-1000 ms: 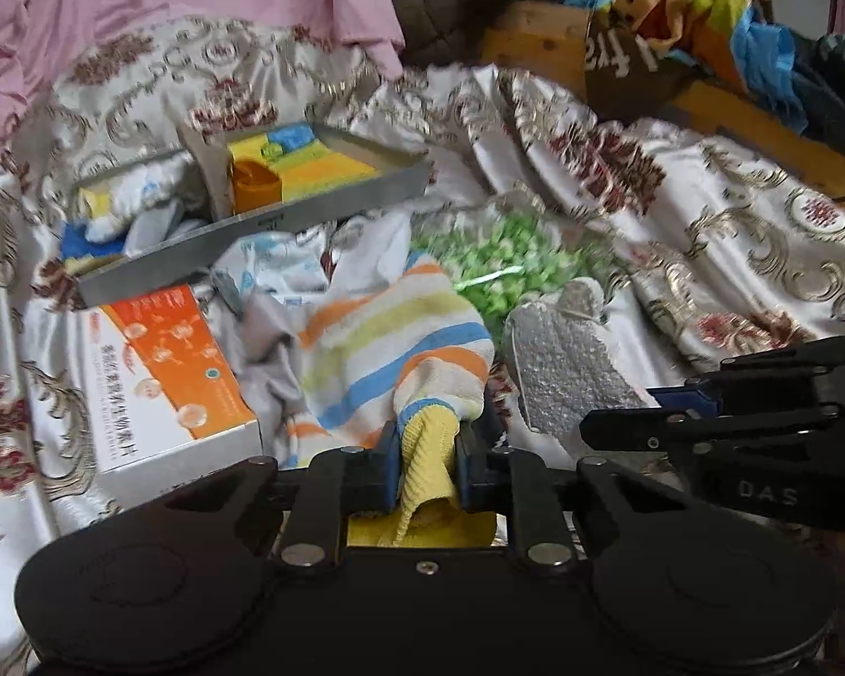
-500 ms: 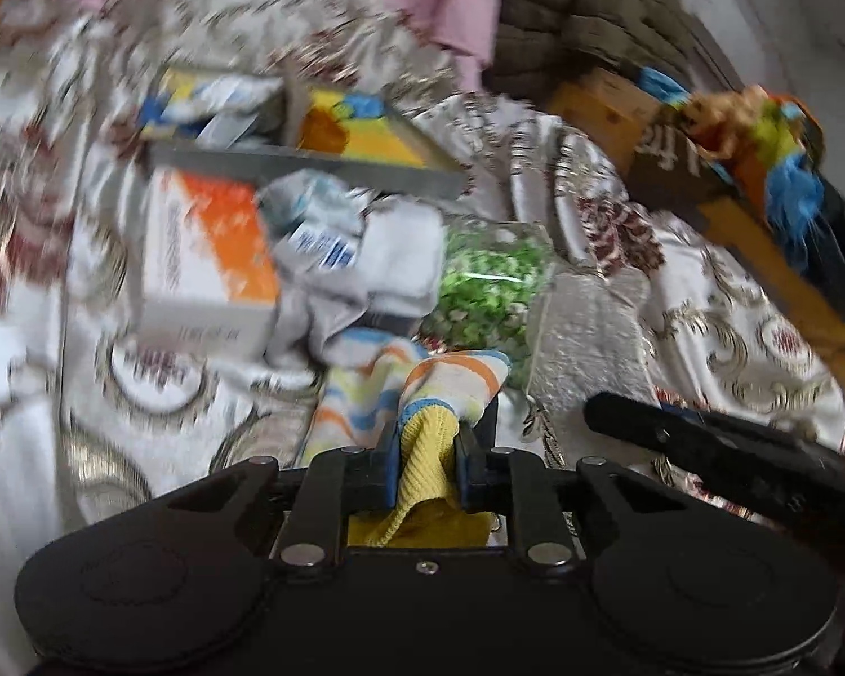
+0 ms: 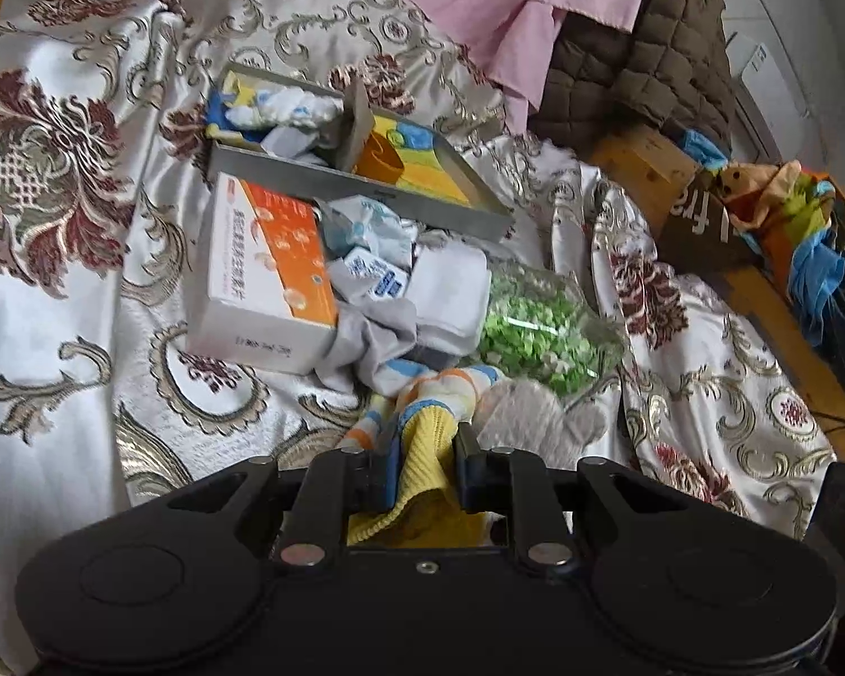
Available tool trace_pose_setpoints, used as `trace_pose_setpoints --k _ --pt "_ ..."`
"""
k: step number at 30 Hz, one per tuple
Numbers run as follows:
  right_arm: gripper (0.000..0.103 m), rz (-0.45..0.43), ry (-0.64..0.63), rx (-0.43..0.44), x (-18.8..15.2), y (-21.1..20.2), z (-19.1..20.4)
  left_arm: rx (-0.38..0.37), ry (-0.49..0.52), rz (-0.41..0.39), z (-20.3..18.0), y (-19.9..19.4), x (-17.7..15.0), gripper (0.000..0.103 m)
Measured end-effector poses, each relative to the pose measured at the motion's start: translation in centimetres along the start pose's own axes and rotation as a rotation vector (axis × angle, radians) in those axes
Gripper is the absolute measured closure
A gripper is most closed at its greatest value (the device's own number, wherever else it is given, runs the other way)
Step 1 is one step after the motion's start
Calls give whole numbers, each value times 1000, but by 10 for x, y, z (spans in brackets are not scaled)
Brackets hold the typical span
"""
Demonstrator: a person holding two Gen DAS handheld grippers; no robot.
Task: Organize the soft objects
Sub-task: 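Lift the striped towel and white pad and carry both toward the grey tray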
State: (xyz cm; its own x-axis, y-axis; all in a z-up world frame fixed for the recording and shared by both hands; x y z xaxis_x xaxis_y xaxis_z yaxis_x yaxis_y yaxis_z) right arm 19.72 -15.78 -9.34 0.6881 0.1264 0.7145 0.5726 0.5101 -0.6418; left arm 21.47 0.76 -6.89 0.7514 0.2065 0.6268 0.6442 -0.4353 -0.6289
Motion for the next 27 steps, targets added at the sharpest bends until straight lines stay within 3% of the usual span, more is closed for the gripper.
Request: trace_pose_setpoints --k 8,18,27 --pt "92 -12 10 -21 0 -3 -4 26 26 -73 -1 -16 10 83" --pt "92 -133 -6 -57 15 -29 -5 32 164 -130 -25 -39 37 86" --pt "92 -191 25 -48 26 -41 -11 45 310 -115 -37 -36 56 90"
Point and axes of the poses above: each gripper's, at about its wrist camera, not at the fingertips, and y roughly the way its jaws point, z to its left, x to its top, the point moved 6 cm from there along y, roughly the way its jaws point, and after that the axes turned 4 degrees about z, right-handed, at the moved point
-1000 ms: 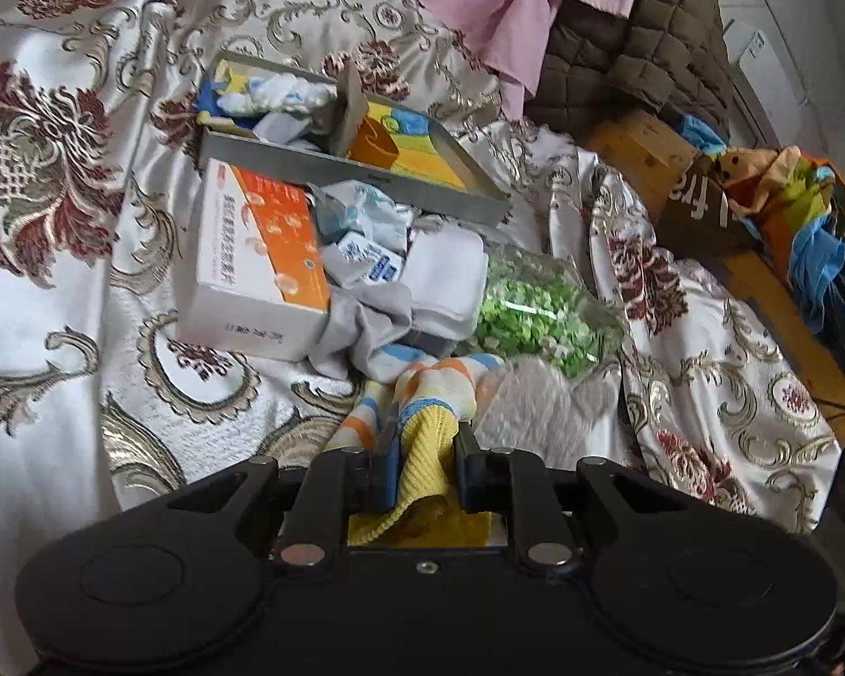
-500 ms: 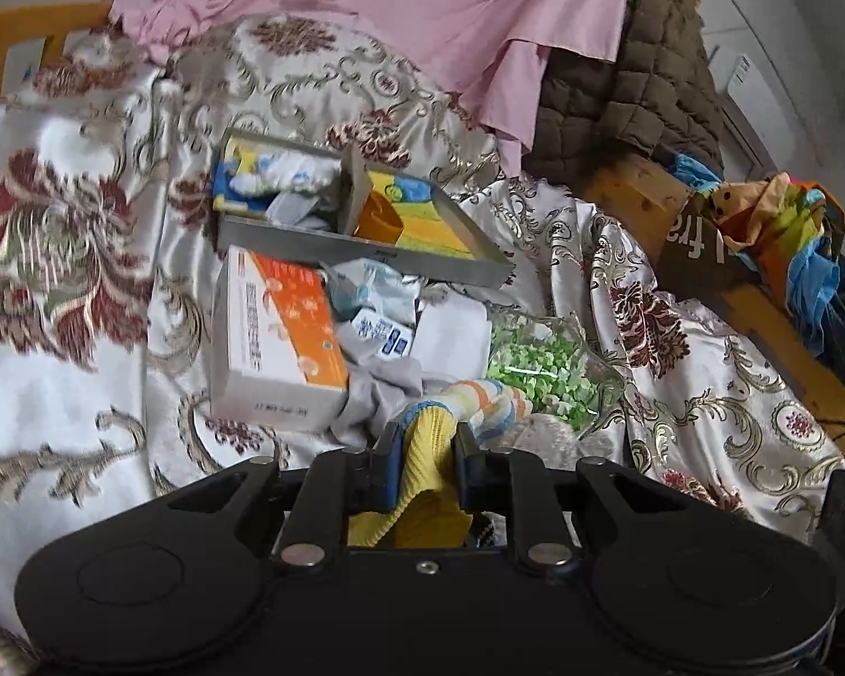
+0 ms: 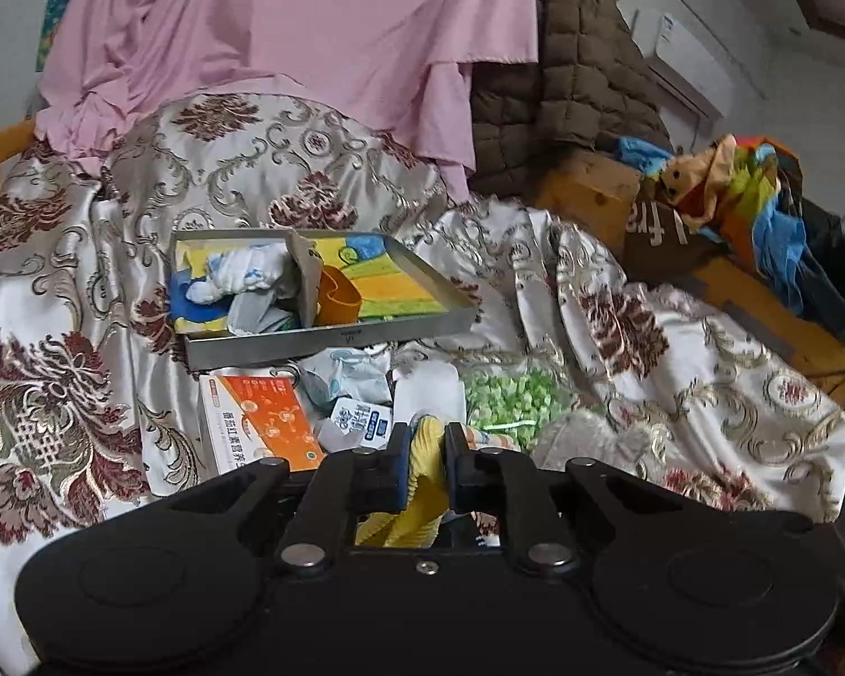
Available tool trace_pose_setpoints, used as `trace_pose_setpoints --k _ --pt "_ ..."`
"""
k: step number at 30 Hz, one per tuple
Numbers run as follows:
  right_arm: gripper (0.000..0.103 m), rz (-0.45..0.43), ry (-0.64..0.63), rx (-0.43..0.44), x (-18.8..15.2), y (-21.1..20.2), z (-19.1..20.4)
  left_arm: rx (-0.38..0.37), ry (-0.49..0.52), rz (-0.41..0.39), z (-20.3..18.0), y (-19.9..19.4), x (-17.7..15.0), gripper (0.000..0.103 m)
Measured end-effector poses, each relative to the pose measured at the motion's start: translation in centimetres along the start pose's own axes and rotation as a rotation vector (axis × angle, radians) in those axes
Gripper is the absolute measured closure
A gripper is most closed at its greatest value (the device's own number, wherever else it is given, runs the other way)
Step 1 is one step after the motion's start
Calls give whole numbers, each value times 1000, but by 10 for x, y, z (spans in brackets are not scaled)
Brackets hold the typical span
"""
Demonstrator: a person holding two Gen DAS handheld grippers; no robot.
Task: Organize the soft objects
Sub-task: 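Lift the striped towel and white pad and carry both toward the grey tray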
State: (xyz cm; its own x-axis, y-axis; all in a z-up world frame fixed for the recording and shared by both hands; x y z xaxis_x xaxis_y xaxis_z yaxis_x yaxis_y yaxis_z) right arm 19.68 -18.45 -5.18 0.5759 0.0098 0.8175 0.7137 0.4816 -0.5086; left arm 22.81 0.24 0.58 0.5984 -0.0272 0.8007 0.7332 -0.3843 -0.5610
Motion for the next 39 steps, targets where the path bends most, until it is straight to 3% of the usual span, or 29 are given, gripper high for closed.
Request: trace_pose_setpoints --k 7,15,19,22,25,29,39 --pt "92 26 -13 -5 -3 9 1 28 58 100 9 27 -26 86" --pt "92 41 -6 -6 -4 13 -2 -36 -19 191 18 43 -45 79" --pt "92 44 -5 -7 -5 14 -2 -67 -48 234 17 47 -53 67" --pt "92 46 -5 -7 -6 14 -2 -73 -39 258 14 51 -57 66" --pt "92 47 -4 -7 -6 14 -2 -72 -23 283 11 54 -60 70" --pt "92 46 -6 -8 -6 15 -2 -70 1 284 8 53 -61 90" --pt "92 -9 -29 -36 12 3 -4 -81 -53 128 6 24 -24 94"
Point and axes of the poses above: each gripper's, at about its wrist camera, not at the fingertips, and y roughly the way its jaws point, z to its left, x to its top, the point moved 6 cm from there along y, roughly the way its jaws point, and after that the axes turned 4 degrees about z, right-handed, at the moved point
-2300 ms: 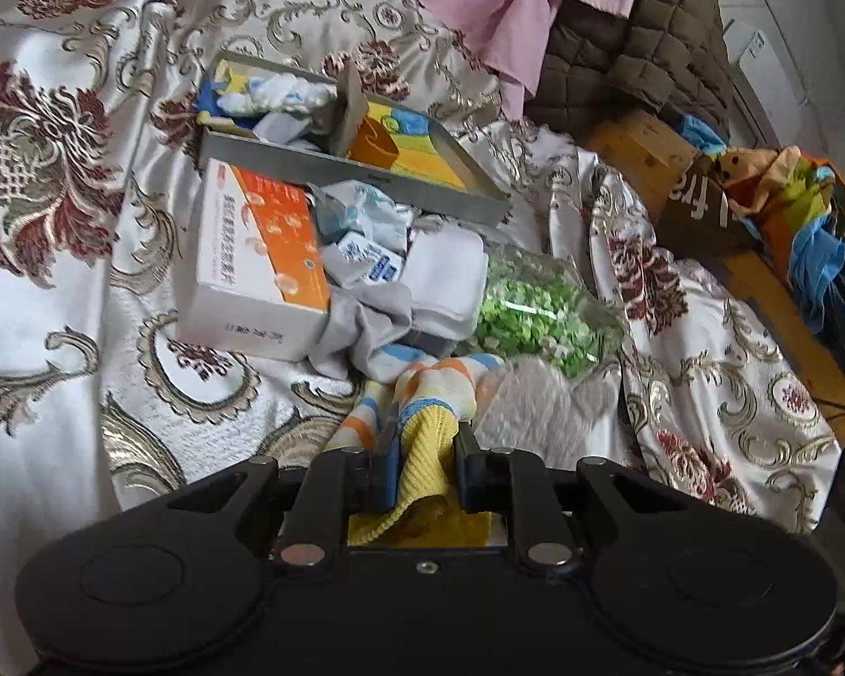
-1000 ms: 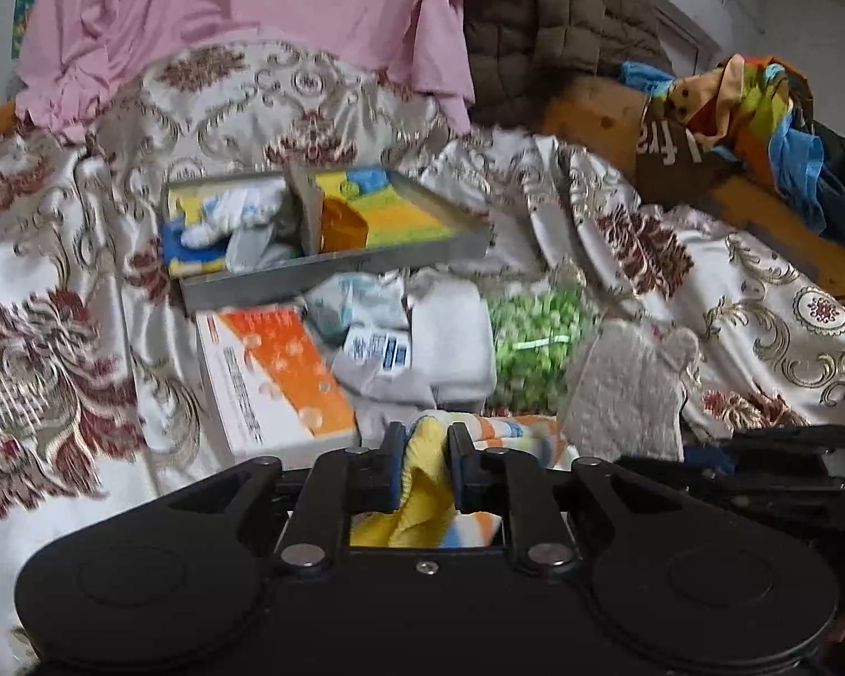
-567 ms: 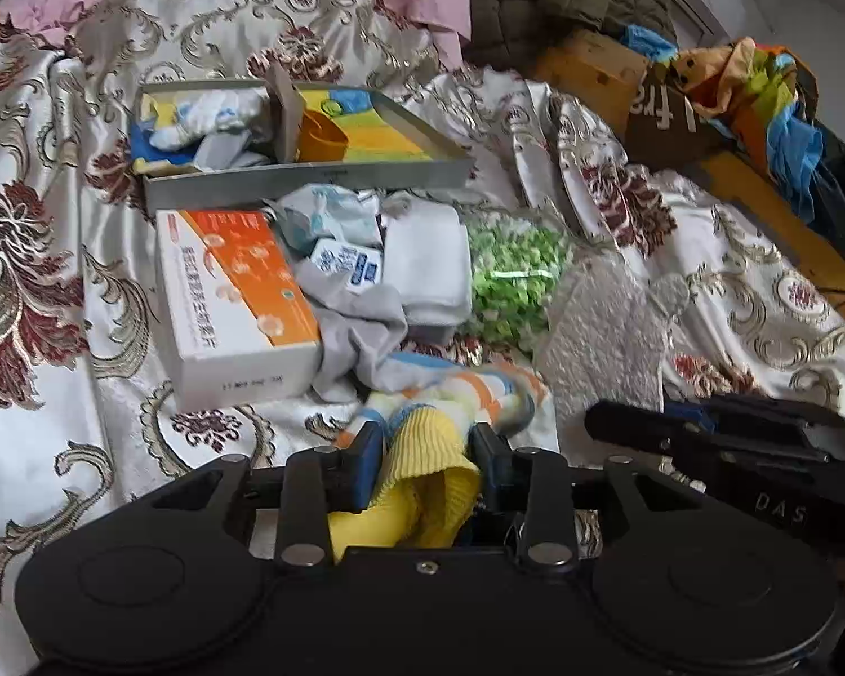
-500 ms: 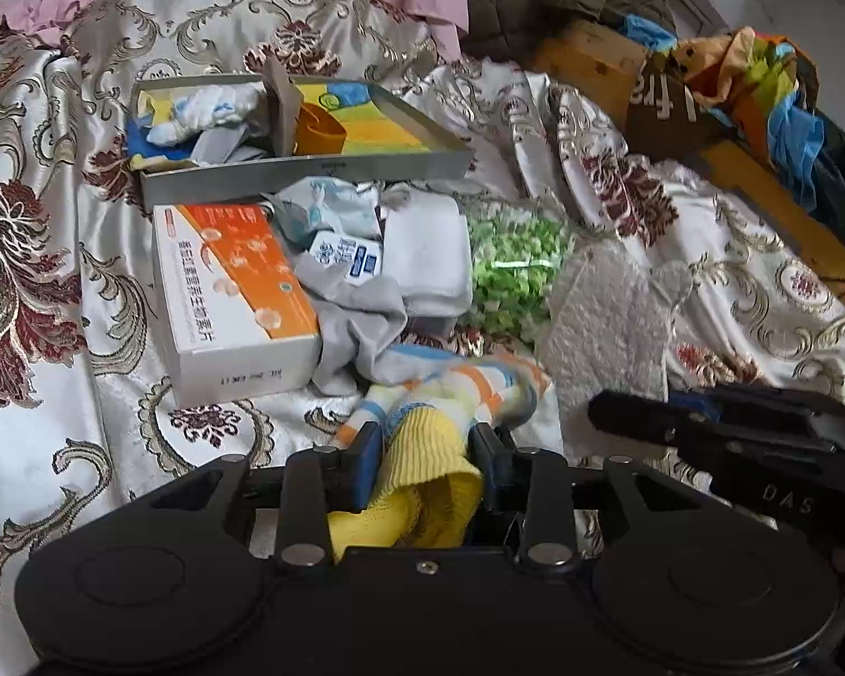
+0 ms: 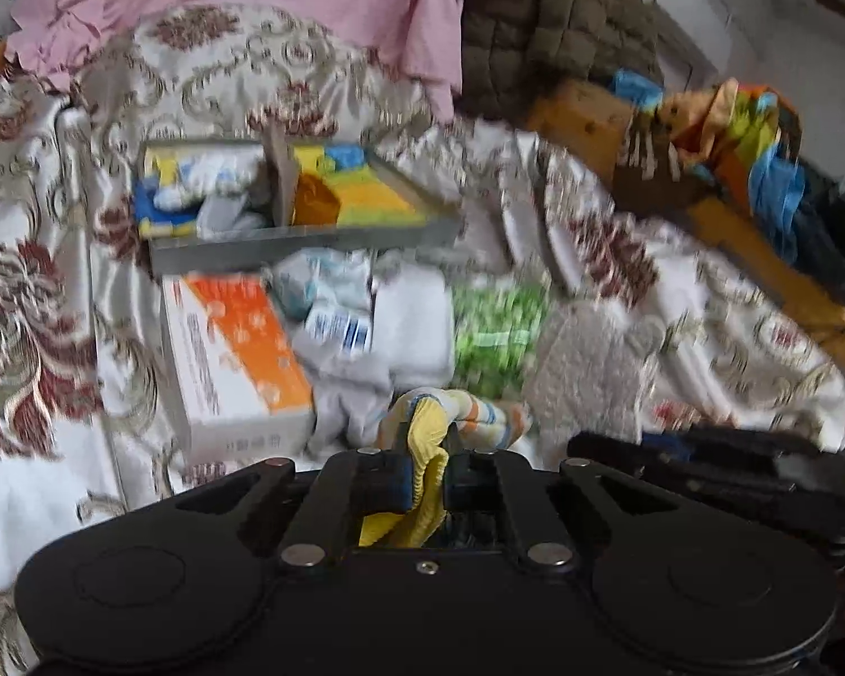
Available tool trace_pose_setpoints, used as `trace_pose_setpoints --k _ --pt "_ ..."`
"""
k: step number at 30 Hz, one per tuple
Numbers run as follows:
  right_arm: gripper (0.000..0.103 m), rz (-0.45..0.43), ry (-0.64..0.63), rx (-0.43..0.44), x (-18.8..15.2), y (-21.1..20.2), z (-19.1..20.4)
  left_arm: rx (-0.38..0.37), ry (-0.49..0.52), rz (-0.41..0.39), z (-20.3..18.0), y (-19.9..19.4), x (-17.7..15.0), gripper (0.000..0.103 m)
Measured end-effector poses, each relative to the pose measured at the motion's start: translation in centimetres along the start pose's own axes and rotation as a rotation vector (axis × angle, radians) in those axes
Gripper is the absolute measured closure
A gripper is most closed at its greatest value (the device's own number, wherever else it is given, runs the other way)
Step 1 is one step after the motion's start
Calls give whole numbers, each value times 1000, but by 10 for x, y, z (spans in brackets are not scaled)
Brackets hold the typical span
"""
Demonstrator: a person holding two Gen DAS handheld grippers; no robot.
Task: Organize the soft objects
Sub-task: 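Lift the striped towel and white pad and carry both toward the grey tray, then lower the towel and pad into the tray and open both tools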
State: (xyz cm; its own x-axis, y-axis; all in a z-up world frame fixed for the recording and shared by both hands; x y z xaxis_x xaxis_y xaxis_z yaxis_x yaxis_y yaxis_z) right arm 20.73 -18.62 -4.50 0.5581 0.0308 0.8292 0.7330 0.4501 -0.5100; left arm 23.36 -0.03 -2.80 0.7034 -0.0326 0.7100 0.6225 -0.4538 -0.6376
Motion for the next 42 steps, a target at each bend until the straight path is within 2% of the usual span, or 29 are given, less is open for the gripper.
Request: trace_pose_setpoints --k 4,8,14,20,24,27,33,38,42 --pt "92 -31 -10 0 24 -4 -2 -32 -25 -92 0 -14 28 94" --pt "92 -51 -43 -5 61 2 -6 -21 2 -160 5 -20 67 94" --pt "92 -62 -45 -2 120 34 -24 -48 -2 -220 23 -7 137 94" --pt "92 -39 -71 -21 176 102 -53 -64 30 -263 36 33 207 94" --pt "92 -22 -97 -43 207 159 -71 -58 67 -293 44 73 254 94" --pt "92 13 -65 -53 223 201 -90 -57 49 -315 55 110 282 94" --pt "92 130 -10 -123 227 261 -123 -62 -35 -276 82 186 302 94" --pt "92 205 37 -160 222 290 -143 -56 -108 -194 100 234 293 94" --pt "92 245 43 -192 218 304 -150 -47 -95 -138 106 253 277 94"
Point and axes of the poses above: each gripper's, at about its wrist camera, not at the fingertips, and y roughly the way its jaws point, z to its left, x to its top, the point moved 6 cm from there along y, roughly the way its jaws point, and after that the axes turned 4 degrees about z, right-handed, at the moved point
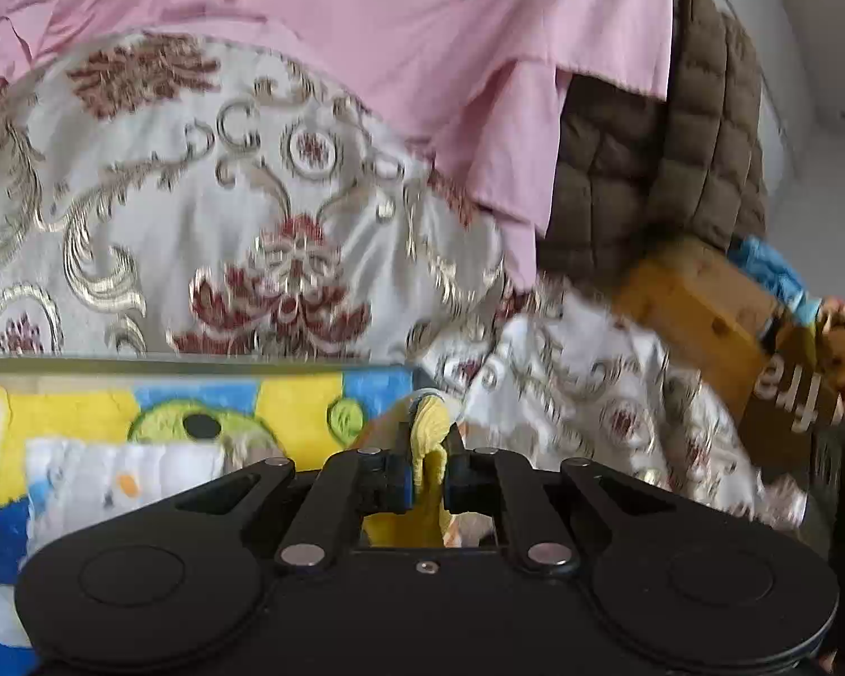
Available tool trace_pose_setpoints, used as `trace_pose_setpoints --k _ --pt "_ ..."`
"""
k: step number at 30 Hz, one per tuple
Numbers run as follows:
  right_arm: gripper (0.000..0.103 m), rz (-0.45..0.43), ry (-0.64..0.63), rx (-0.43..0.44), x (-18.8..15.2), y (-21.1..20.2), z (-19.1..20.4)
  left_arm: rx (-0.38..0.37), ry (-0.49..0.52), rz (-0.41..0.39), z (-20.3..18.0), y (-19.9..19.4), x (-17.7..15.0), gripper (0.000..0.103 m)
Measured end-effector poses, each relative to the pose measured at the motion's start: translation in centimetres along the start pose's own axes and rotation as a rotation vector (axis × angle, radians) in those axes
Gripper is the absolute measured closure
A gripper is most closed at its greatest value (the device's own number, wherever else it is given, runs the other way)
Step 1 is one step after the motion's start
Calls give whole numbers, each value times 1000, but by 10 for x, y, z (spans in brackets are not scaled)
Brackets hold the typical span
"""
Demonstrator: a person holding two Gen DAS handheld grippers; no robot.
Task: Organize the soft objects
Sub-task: 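Lower the towel and pad into the tray and open both tools, then withdraw both tools from the tray back over the remaining items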
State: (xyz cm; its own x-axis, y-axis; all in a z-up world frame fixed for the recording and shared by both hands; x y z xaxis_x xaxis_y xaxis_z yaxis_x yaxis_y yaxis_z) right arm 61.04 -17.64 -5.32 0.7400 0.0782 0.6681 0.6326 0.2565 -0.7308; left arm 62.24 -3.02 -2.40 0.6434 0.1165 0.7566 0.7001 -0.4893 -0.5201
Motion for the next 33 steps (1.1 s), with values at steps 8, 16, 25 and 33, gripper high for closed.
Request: trace_pose_setpoints --k 8,16,25,33 --pt "92 26 3 -57 -10 3 -5 27 21 91 5 14 -32 90" --pt "78 -1 -4 -103 -18 -18 -11 49 31 89 -6 5 -46 71" --pt "55 -55 -12 -100 -23 -67 -11 72 18 65 -20 -27 -49 47" --pt "26 -142 -4 -82 -34 -132 -9 72 8 -9 -39 -80 -52 22"
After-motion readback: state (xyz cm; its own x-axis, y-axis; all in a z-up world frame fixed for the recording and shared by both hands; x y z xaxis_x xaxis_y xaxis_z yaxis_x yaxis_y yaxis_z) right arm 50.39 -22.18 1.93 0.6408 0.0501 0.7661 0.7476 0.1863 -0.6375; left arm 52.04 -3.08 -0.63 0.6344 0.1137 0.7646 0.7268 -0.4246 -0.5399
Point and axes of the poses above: each gripper's, at about its wrist camera, not at the fingertips, and y roughly the way its jaws point, z to its left, x to its top, the point moved 6 cm from there along y, roughly the way its jaws point, and after that the axes turned 4 degrees about z, right-handed, at the moved point
